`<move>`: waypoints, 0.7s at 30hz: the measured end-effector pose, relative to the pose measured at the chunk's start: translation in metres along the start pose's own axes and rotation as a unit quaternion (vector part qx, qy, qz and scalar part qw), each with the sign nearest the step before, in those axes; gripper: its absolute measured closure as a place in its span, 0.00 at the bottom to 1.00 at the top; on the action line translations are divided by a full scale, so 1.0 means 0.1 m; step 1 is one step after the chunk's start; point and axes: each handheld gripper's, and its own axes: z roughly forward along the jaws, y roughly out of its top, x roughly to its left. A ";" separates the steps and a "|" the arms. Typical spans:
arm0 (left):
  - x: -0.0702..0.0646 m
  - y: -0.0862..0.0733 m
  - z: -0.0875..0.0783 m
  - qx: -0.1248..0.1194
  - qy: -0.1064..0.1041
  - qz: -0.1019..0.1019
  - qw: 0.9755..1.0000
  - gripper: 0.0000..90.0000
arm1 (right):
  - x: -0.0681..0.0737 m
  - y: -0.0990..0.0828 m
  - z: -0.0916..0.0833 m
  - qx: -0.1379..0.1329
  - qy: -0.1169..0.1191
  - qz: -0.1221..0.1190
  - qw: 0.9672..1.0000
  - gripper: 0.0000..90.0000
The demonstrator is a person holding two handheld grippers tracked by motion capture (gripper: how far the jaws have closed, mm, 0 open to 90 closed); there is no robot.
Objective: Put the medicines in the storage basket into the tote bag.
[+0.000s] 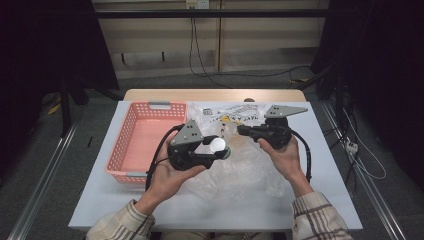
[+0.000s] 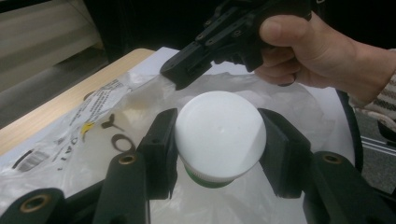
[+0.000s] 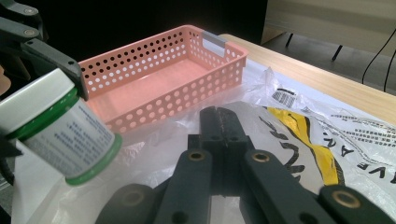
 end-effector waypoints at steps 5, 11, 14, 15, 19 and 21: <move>-0.06 0.01 0.12 0.007 -0.011 0.005 1.000 0.57 | 0.01 0.00 0.00 -0.001 0.000 0.000 1.000 1.00; -0.11 0.01 0.24 0.022 -0.017 0.006 1.000 0.57 | 0.00 0.00 0.00 0.000 0.000 0.000 1.000 1.00; -0.12 0.01 0.30 0.022 -0.022 0.004 0.999 0.57 | 0.00 0.00 0.00 0.000 0.001 0.000 1.000 1.00; -0.13 0.01 0.32 0.027 -0.024 0.005 0.999 0.57 | 0.00 0.00 0.00 0.001 0.001 0.000 1.000 1.00; -0.13 0.01 0.41 0.035 -0.026 0.004 0.999 0.57 | 0.00 0.01 0.00 -0.001 0.000 -0.001 1.000 1.00; -0.14 0.01 0.46 0.039 -0.027 0.005 0.999 0.57 | 0.00 0.01 -0.01 -0.002 0.001 0.000 1.000 1.00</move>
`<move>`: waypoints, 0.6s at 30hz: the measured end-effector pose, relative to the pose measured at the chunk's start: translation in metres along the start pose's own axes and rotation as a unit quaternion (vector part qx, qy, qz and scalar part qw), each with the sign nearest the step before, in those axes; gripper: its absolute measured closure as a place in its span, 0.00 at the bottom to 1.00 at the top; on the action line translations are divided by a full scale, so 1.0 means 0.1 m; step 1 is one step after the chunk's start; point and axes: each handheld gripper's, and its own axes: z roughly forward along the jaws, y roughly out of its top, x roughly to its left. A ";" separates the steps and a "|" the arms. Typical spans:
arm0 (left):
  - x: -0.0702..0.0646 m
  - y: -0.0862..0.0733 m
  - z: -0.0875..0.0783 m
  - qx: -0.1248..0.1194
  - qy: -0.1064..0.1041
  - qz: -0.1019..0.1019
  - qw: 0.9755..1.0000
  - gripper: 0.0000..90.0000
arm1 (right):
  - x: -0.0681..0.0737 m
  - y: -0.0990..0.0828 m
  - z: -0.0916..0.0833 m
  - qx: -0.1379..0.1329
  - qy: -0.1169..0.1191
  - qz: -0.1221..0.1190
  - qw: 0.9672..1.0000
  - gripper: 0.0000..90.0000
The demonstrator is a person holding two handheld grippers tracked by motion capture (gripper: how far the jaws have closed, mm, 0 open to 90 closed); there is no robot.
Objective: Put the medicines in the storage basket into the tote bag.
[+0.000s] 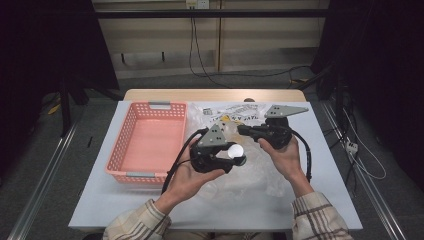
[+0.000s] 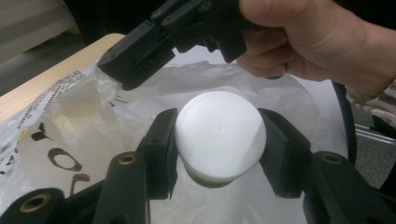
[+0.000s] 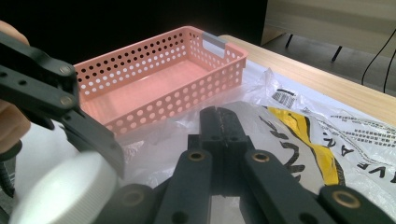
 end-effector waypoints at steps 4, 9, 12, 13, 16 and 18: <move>0.00 -0.01 0.10 0.010 0.001 -0.002 1.000 0.57 | -0.01 0.00 -0.01 0.000 -0.001 0.001 1.000 1.00; 0.06 -0.09 0.25 0.028 0.010 -0.010 0.999 0.57 | -0.01 0.00 -0.01 -0.001 -0.001 0.000 1.000 1.00; 0.11 -0.15 0.30 0.038 0.013 -0.021 0.999 0.57 | -0.01 0.00 -0.02 0.000 -0.001 0.000 1.000 1.00; 0.13 -0.17 0.32 0.041 0.015 -0.021 0.999 0.57 | -0.01 0.00 -0.02 0.000 -0.001 0.000 1.000 1.00; 0.17 -0.23 0.38 0.054 0.020 -0.028 0.998 0.57 | -0.01 0.00 -0.01 0.000 -0.002 0.001 1.000 1.00; 0.20 -0.27 0.43 0.060 0.023 -0.033 0.997 0.57 | -0.01 -0.01 0.00 0.002 -0.001 0.001 1.000 1.00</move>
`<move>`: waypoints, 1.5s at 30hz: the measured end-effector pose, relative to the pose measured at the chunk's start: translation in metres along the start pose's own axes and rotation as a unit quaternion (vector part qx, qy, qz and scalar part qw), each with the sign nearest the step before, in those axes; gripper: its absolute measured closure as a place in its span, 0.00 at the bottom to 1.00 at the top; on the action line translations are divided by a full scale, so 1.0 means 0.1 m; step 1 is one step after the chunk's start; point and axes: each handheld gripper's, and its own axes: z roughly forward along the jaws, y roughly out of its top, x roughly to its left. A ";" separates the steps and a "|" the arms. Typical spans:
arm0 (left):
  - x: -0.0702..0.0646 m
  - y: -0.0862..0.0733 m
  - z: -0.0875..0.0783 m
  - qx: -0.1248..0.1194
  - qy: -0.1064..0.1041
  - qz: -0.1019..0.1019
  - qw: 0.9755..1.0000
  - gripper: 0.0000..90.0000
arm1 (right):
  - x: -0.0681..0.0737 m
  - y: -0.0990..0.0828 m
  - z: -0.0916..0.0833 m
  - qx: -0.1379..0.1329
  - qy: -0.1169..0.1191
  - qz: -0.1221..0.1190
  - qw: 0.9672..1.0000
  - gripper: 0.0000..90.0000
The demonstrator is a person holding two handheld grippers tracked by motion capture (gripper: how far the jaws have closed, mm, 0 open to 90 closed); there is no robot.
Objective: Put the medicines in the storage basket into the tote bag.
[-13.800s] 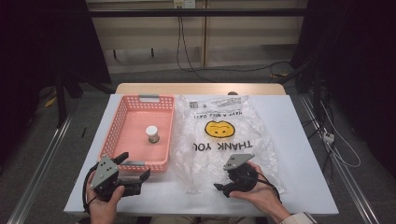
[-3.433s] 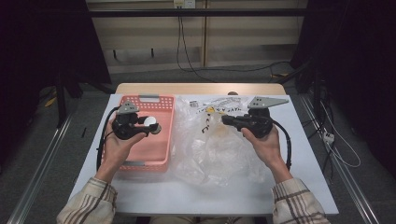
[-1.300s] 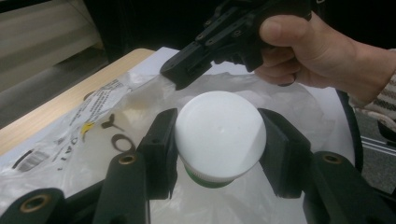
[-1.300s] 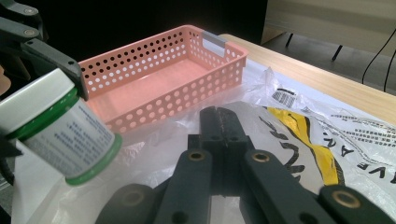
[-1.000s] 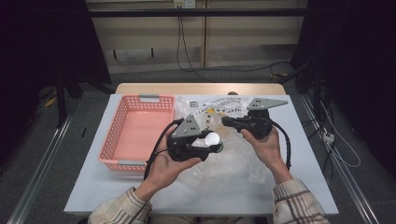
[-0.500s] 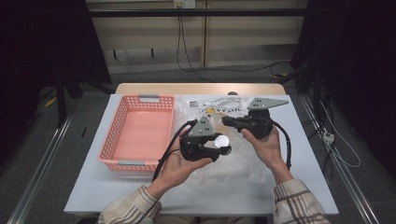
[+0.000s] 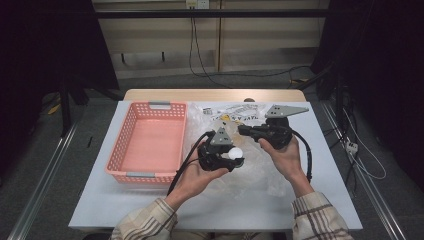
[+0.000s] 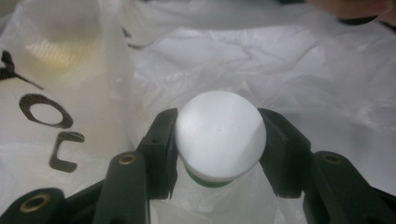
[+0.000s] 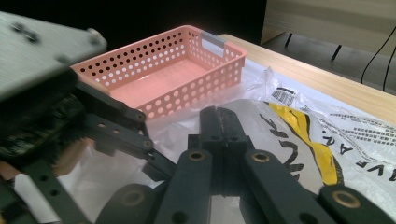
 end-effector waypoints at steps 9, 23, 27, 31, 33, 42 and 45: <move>0.11 -0.05 0.17 0.003 0.017 -0.022 1.000 0.57 | -0.01 -0.04 0.04 0.009 0.002 0.004 1.000 1.00; 0.18 -0.10 0.44 0.014 0.029 -0.046 0.998 0.57 | -0.04 -0.12 0.05 0.021 -0.001 0.015 1.000 1.00; 0.18 -0.12 0.53 0.018 0.032 -0.049 0.998 0.56 | -0.06 -0.15 0.06 0.023 -0.004 0.019 1.000 1.00; 0.18 -0.14 0.60 0.027 0.036 -0.048 0.998 0.56 | -0.07 -0.18 0.08 0.029 -0.006 0.021 0.999 1.00; 0.16 -0.15 0.62 0.034 0.041 -0.045 0.998 0.56 | -0.07 -0.19 0.08 0.031 -0.006 0.021 0.999 1.00; 0.17 -0.18 0.66 0.039 0.040 -0.045 0.997 0.55 | -0.10 -0.25 0.09 0.039 -0.008 0.026 0.999 1.00; 0.17 -0.18 0.65 0.037 0.038 -0.045 0.998 0.46 | -0.11 -0.25 0.08 0.038 -0.009 0.027 0.999 1.00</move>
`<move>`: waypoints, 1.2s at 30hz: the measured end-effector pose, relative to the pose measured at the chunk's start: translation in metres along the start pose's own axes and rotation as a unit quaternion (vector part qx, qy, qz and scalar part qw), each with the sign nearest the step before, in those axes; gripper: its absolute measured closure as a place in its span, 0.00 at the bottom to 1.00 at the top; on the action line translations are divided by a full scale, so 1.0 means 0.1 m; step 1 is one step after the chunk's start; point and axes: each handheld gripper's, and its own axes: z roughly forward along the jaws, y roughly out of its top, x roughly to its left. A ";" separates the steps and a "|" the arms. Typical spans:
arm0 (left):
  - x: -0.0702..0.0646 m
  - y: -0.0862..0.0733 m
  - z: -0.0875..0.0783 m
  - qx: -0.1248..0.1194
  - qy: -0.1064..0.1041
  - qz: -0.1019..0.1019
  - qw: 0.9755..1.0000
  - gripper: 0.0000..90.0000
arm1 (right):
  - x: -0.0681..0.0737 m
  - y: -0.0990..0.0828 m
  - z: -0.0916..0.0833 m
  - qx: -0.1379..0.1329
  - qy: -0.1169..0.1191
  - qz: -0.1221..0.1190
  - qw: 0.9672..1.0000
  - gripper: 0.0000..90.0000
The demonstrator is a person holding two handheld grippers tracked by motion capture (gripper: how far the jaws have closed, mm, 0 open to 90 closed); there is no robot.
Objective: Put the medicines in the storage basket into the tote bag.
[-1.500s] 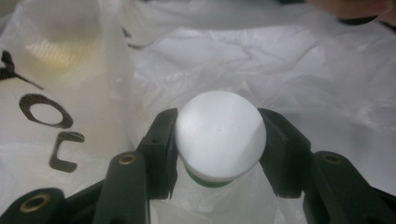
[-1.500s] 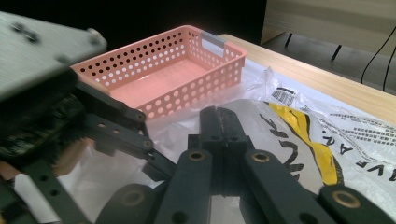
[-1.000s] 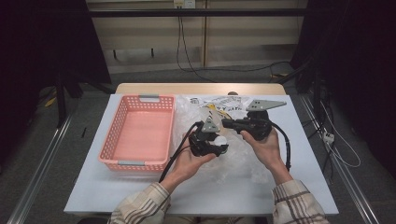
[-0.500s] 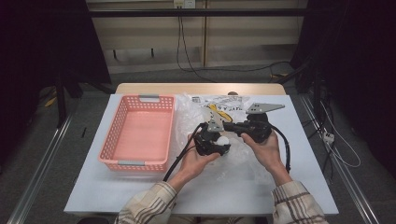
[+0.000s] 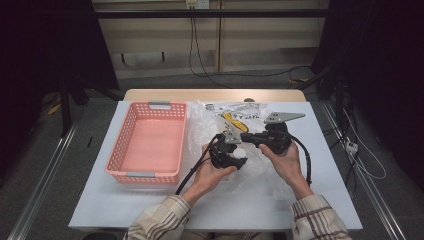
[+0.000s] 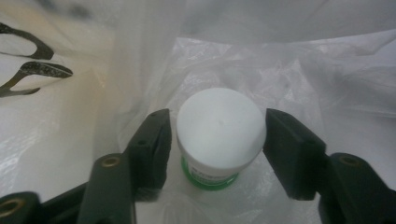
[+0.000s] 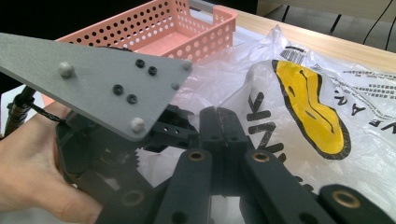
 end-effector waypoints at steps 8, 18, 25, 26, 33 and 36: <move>-0.06 0.03 -0.13 -0.004 -0.003 0.021 1.000 0.29 | -0.02 0.00 -0.01 -0.003 -0.002 0.002 1.000 1.00; -0.12 0.05 -0.54 -0.048 -0.006 0.054 0.997 0.17 | -0.02 0.01 -0.01 -0.004 -0.002 0.000 1.000 1.00; -0.13 0.03 -0.80 -0.069 -0.014 0.065 0.995 0.17 | -0.02 0.01 -0.01 -0.004 -0.003 -0.001 1.000 1.00; -0.14 0.02 -0.83 -0.069 -0.014 0.069 0.995 0.18 | -0.02 0.01 -0.01 -0.004 -0.003 -0.001 1.000 1.00; -0.15 -0.04 -1.02 -0.073 -0.017 0.086 0.993 0.18 | 0.01 0.03 -0.02 -0.007 0.001 -0.002 1.000 1.00; -0.12 -0.07 -1.06 -0.066 -0.012 0.075 0.995 0.18 | 0.02 0.03 -0.01 -0.005 0.001 -0.003 1.000 1.00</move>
